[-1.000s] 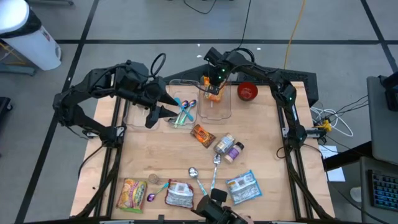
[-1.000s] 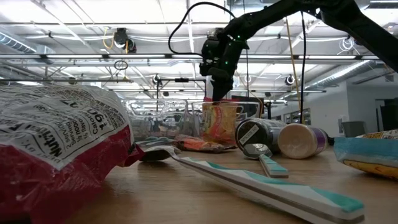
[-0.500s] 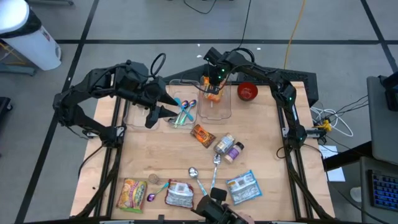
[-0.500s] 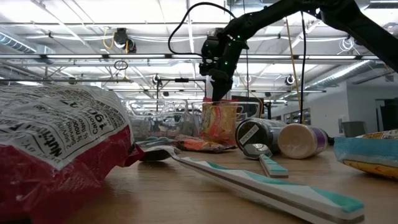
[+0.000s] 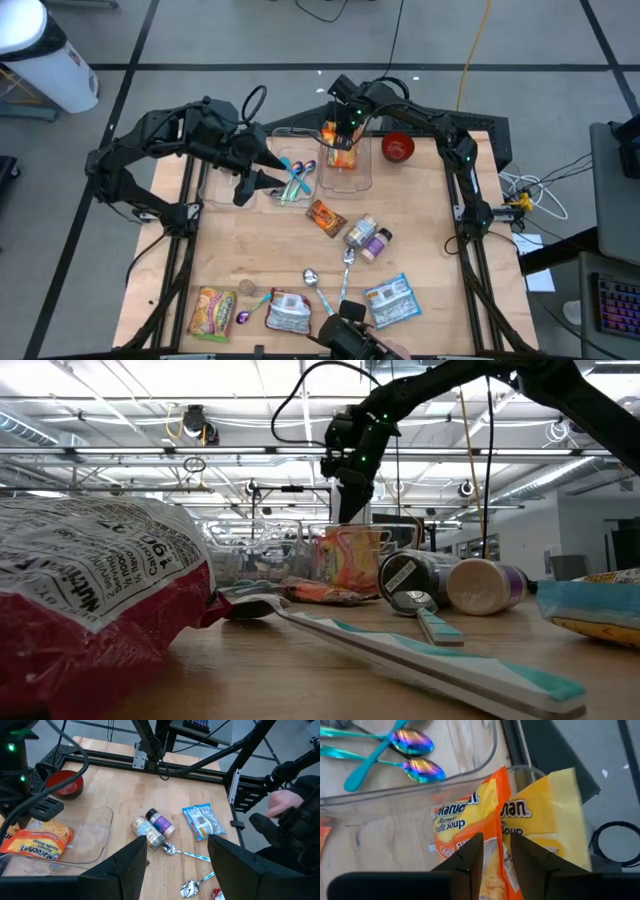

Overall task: Pick & Place Food Item
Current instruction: Put the red noodle pack into the right transparent bin

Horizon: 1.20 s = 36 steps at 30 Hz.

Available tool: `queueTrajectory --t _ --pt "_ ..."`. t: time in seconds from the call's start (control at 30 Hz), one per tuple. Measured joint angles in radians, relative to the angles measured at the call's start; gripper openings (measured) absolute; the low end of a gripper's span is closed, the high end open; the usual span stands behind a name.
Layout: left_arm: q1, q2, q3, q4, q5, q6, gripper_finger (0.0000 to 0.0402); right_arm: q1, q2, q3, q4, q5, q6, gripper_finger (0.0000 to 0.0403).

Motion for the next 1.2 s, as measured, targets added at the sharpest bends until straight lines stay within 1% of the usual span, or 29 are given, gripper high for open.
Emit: queueTrajectory --t 0.2,0.4,0.5,0.63,0.73,0.83,0.9,1.0,1.1,1.2 --pt "-0.001 0.0 0.0 -0.008 -0.018 -0.005 0.0218 0.001 -0.05 0.0 0.033 -0.002 0.012 0.0109" --pt "-0.001 0.005 0.001 -0.126 -0.019 -0.045 0.0218 0.004 -0.136 0.0 0.086 -0.015 0.079 0.0122" --pt "-0.001 0.017 0.001 -0.214 -0.016 -0.057 0.0218 0.003 -0.189 0.0 0.119 -0.06 0.151 0.0123" --pt "-0.029 0.014 0.001 -0.309 0.02 -0.098 0.0218 0.006 -0.265 0.0 0.147 -0.183 0.249 0.012" --pt "-0.076 0.012 0.001 -0.361 0.026 -0.13 0.0218 0.027 -0.312 0.0 0.14 -0.255 0.312 0.012" --pt "-0.139 0.0 0.001 -0.366 0.015 -0.174 0.0218 0.072 -0.358 -0.02 0.136 -0.306 0.364 0.0122" --pt "-0.191 -0.015 0.001 -0.365 -0.005 -0.201 0.0218 0.12 -0.396 -0.065 0.155 -0.324 0.376 0.0125" --pt "-0.279 -0.019 0.001 -0.357 -0.063 -0.249 0.0218 0.206 -0.464 -0.19 0.229 -0.322 0.39 0.0125" --pt "-0.37 -0.018 0.0 -0.352 -0.165 -0.297 0.0218 0.29 -0.536 -0.368 0.373 -0.321 0.418 0.0122" --pt "-0.445 -0.025 -0.026 -0.312 -0.273 -0.358 0.0218 0.365 -0.605 -0.571 0.594 -0.321 0.478 0.0119"
